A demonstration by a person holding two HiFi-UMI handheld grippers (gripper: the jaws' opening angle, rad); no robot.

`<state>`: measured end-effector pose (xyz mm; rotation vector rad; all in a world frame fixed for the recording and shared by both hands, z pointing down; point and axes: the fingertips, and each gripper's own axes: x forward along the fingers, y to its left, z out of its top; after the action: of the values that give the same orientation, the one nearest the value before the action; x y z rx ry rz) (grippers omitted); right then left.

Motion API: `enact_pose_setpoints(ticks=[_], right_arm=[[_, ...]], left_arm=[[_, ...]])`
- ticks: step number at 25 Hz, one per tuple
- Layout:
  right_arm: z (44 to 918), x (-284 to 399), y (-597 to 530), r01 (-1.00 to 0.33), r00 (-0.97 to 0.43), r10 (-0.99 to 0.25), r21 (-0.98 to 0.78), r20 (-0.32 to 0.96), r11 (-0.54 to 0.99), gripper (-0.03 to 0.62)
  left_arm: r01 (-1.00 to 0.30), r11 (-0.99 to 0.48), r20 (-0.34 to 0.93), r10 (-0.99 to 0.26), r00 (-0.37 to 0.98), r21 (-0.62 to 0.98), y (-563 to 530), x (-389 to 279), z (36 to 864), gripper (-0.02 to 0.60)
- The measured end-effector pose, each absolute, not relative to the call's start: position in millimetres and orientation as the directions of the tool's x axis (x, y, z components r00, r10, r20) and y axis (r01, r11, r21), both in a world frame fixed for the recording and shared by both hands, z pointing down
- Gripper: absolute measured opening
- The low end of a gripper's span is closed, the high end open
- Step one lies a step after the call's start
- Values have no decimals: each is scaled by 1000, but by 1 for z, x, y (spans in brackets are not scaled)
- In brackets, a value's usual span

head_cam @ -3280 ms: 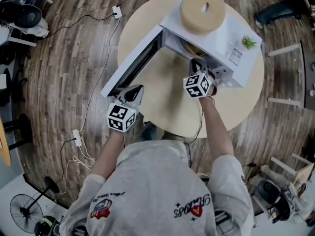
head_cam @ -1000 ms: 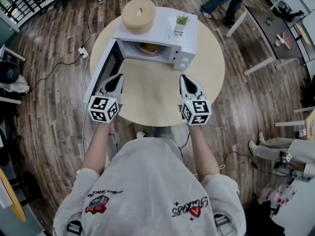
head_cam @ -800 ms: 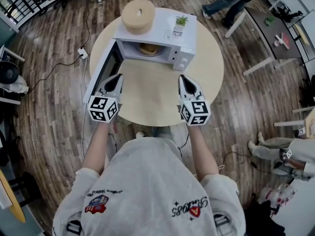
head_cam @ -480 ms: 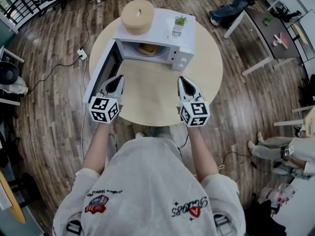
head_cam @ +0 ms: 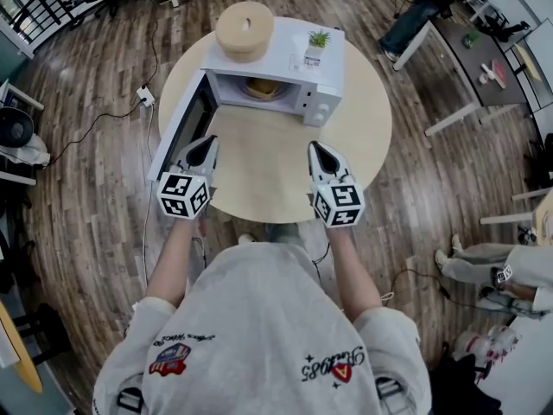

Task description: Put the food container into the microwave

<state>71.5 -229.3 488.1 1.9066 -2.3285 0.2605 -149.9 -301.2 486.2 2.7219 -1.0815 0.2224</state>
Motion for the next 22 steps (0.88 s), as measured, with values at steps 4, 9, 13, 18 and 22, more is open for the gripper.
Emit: enact_pose_setpoints(ticks=[4,9,13,18,22], right_arm=[[485,67,-228,-978,-207,-957,-50,203,201,4],[489,64,-229,-978,-211,-955,-50,208,205,5],[488,62,-228,-977,-212,-955,-51,208,206,4],[490,58,-228,-976,-218,-952,-49,215,212,3],[487,55,-227,-975,-220,-952,-47,213,215,3]], left_arm=[[-693,-708,211,-662,719,136,-299,-154,485,5],[-693,-707,213,-662,718,141,-300,-156,489,5],[-694,-705,213,-663,718,143,-298,-158,489,5],[-699,-701,212,-668,714,146,-297,-162,492,5],[-700,-699,211,-670,712,145,-295,-166,491,5]])
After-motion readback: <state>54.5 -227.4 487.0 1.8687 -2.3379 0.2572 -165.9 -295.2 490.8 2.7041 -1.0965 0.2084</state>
